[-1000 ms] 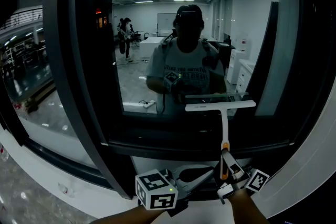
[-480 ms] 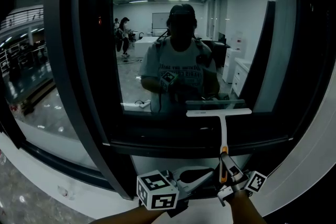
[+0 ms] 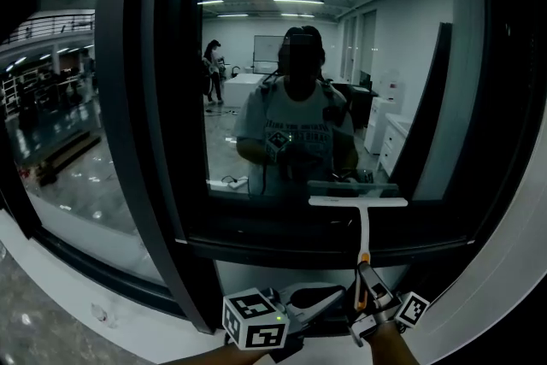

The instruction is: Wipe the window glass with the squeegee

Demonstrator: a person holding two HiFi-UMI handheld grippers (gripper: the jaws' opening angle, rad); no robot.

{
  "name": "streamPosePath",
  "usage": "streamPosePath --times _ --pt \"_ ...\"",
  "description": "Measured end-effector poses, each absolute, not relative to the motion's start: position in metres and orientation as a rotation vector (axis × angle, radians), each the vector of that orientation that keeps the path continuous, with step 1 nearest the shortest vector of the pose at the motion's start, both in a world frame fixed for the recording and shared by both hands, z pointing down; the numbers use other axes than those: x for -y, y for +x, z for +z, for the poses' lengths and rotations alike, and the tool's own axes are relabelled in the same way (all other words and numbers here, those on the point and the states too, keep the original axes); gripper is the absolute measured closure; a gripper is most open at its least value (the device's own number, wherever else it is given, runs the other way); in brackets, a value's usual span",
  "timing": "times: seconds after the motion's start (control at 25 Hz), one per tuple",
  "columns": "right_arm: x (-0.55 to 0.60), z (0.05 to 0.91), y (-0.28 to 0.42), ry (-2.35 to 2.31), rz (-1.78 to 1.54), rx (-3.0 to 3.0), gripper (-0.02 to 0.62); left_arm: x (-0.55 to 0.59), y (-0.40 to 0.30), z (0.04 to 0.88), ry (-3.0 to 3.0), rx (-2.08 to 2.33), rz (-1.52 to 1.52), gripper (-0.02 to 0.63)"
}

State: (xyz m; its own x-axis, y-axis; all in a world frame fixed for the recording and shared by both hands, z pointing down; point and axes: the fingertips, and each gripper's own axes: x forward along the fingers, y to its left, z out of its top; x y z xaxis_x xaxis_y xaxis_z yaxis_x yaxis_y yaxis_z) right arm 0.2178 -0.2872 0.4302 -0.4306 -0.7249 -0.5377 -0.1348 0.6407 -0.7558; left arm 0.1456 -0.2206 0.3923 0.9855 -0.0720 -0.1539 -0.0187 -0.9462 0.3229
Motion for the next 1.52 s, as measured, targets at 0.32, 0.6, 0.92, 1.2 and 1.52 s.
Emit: streamPosePath --times 0.32,0.6,0.92,1.2,1.52 --pt "0.280 0.428 0.218 -0.621 -0.844 -1.943 0.532 0.210 0.144 0.390 2.798 0.179 -0.262 0.606" --pt "0.254 0.375 0.202 -0.539 -0.715 -2.017 0.534 0.213 0.118 0.369 2.815 0.288 -0.342 0.606" --pt "0.254 0.289 0.132 -0.449 -0.518 -2.098 0.534 0.222 0.049 0.311 2.937 0.273 -0.447 0.606" --pt "0.284 0.199 0.045 -0.376 -0.296 -2.137 0.534 0.242 -0.026 0.251 3.080 0.166 -0.408 0.606" --pt "0.321 0.096 -0.007 -0.381 -0.090 -2.223 0.532 0.265 -0.072 0.183 3.169 0.113 -0.440 0.606"
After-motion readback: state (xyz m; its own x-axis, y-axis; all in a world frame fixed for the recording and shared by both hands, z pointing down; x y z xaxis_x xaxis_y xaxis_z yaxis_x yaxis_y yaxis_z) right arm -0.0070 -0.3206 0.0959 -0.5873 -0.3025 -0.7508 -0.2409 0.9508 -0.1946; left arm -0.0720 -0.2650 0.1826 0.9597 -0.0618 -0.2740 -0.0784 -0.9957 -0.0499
